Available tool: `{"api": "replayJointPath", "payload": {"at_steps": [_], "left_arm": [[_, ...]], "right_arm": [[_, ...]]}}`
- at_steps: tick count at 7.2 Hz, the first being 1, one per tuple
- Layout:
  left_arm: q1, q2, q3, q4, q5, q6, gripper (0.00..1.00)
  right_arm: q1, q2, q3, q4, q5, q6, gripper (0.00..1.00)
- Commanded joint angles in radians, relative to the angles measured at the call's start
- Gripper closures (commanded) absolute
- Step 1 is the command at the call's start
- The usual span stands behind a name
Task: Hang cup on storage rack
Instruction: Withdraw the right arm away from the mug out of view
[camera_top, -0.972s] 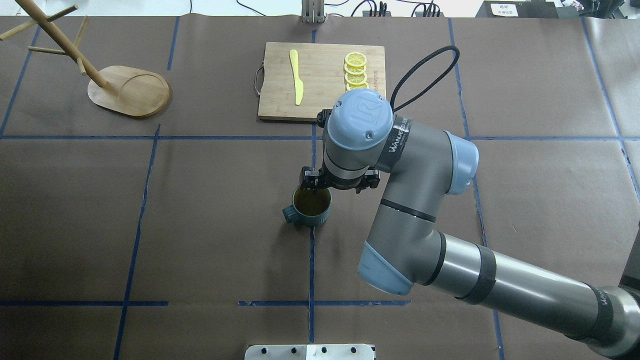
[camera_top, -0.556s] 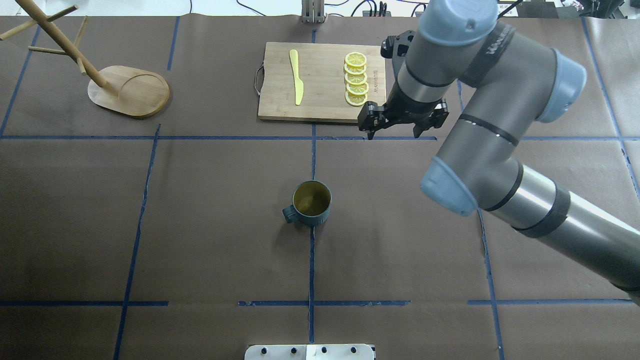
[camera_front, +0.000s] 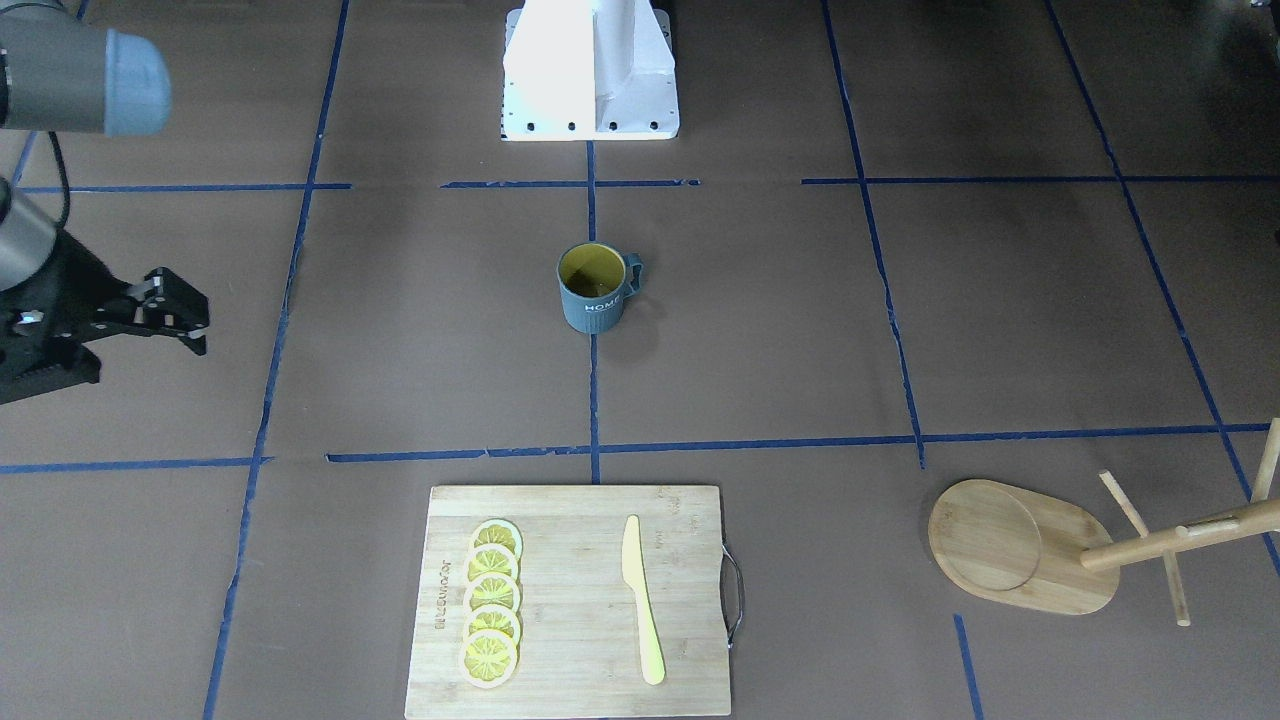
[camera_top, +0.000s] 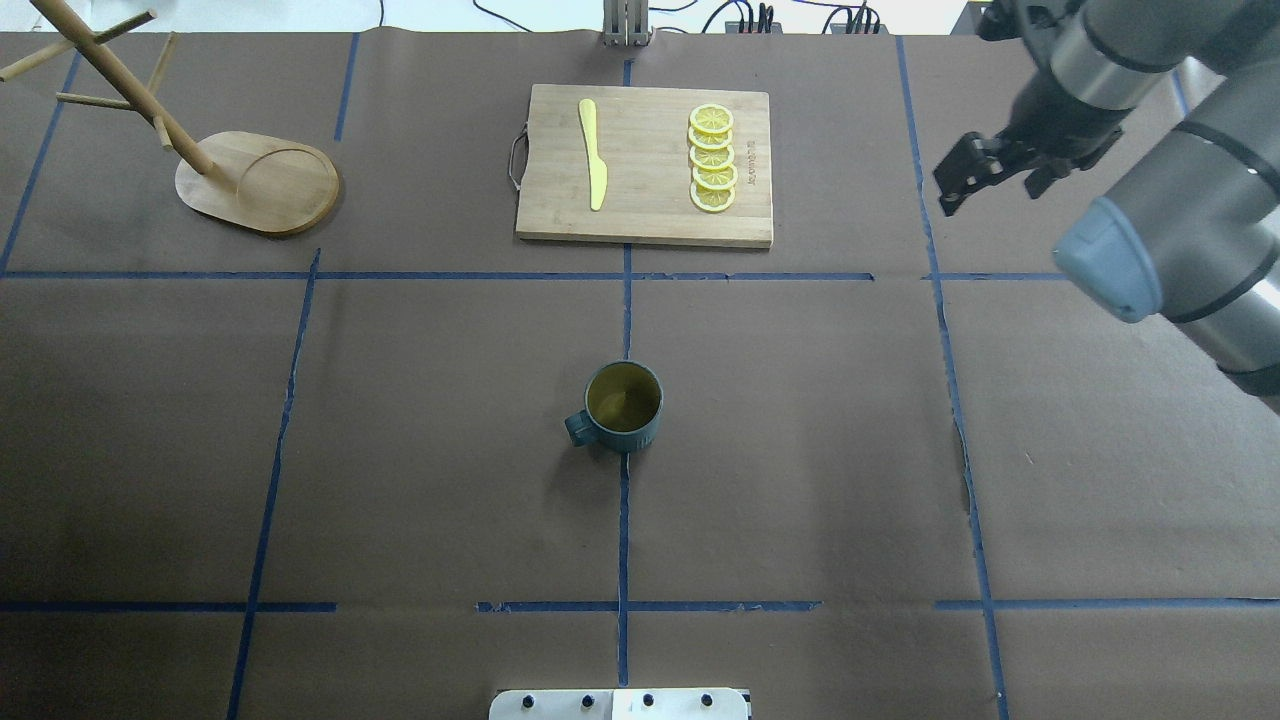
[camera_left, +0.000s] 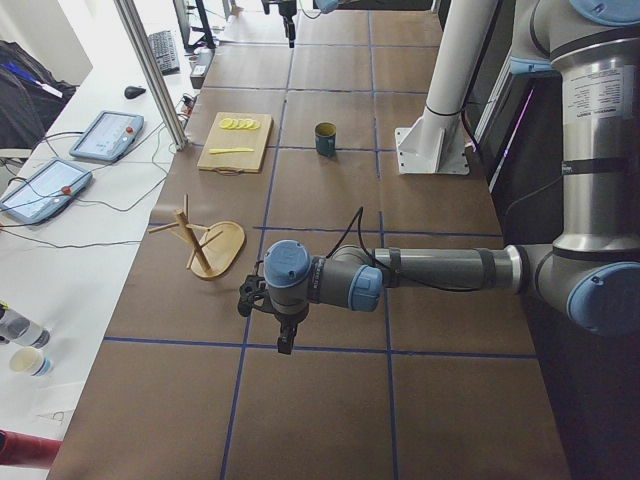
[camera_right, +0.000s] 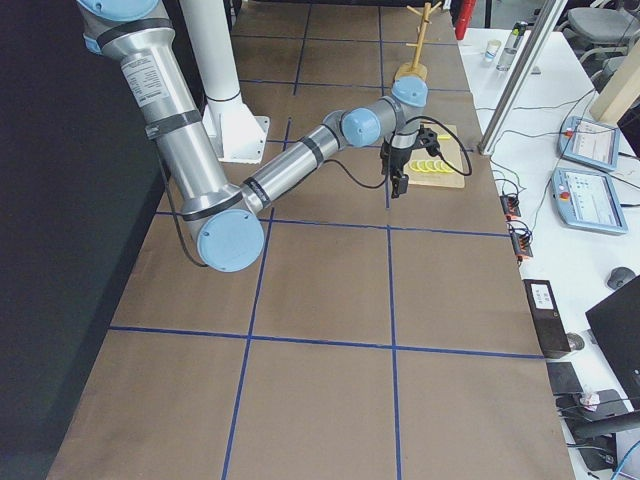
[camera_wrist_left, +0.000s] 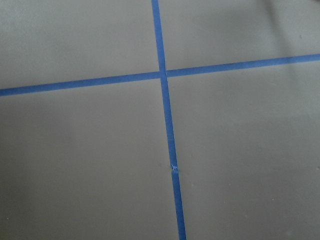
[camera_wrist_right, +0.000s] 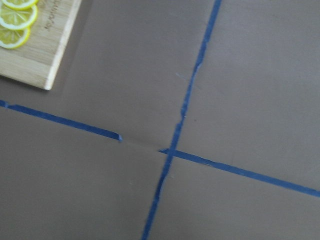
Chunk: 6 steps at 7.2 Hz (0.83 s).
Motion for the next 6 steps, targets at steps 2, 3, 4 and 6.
{"api": "replayJointPath", "payload": {"at_steps": [2, 3, 4, 6], "left_arm": [[0.000, -0.003, 0.001, -0.020, 0.005, 0.000, 0.00], [0.000, -0.003, 0.001, -0.073, 0.005, -0.003, 0.00], [0.000, -0.002, 0.001, -0.123, 0.005, -0.003, 0.00], [0.000, -0.002, 0.003, -0.130, 0.008, -0.003, 0.00]], "right_arm": [[0.221, -0.280, 0.032, 0.004, 0.045, -0.404, 0.00], [0.287, -0.358, 0.030, 0.002, 0.059, -0.482, 0.00], [0.352, -0.447, 0.028, 0.002, 0.062, -0.536, 0.00], [0.409, -0.541, 0.030, 0.002, 0.059, -0.539, 0.00]]}}
